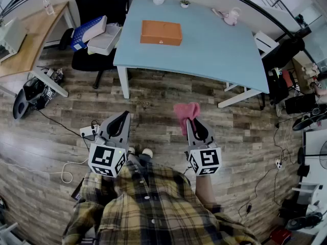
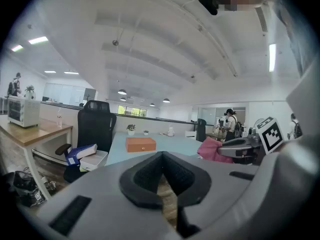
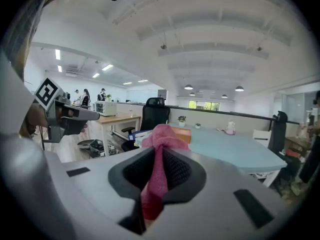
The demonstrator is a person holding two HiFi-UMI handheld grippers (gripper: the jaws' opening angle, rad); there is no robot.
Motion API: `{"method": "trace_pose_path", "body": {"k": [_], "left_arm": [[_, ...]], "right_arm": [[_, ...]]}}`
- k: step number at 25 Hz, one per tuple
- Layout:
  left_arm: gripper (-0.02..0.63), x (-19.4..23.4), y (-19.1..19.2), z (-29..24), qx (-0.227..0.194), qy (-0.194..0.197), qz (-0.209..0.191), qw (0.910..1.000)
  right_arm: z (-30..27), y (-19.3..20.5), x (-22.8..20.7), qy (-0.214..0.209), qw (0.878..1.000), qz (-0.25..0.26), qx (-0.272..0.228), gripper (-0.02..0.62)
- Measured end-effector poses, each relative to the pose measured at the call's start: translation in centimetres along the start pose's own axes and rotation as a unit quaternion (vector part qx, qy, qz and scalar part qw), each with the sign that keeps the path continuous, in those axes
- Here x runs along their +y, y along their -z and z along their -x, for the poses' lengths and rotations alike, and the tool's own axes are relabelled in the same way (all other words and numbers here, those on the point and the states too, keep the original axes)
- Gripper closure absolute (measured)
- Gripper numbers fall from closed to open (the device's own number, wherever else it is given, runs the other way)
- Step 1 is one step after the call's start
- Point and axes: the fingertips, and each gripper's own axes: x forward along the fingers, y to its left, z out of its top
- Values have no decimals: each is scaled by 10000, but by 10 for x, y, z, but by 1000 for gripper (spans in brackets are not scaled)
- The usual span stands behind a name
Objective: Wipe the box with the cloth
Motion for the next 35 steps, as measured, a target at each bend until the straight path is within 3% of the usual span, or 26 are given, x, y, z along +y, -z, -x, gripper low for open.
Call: {"method": "trace_pose_path", "body": {"k": [7,18,27,35], "left_arm": [[613,-10,7,4,-47,-130,57,9999],[485,-3,13,-6,62,-111,94,9999],[468,32,1,-70,79,219,157,9996],[462,93,-34,-140,-101,342,133,9993]], "right_arm": [[19,3,-9,-18,9998,-129,-124,546],[17,29,-20,-38,9986,-509,100,546],[-49,16,-38,38,9984,-532,200,546],[-145,-31,-59,0,9996,-293,33,546]]}}
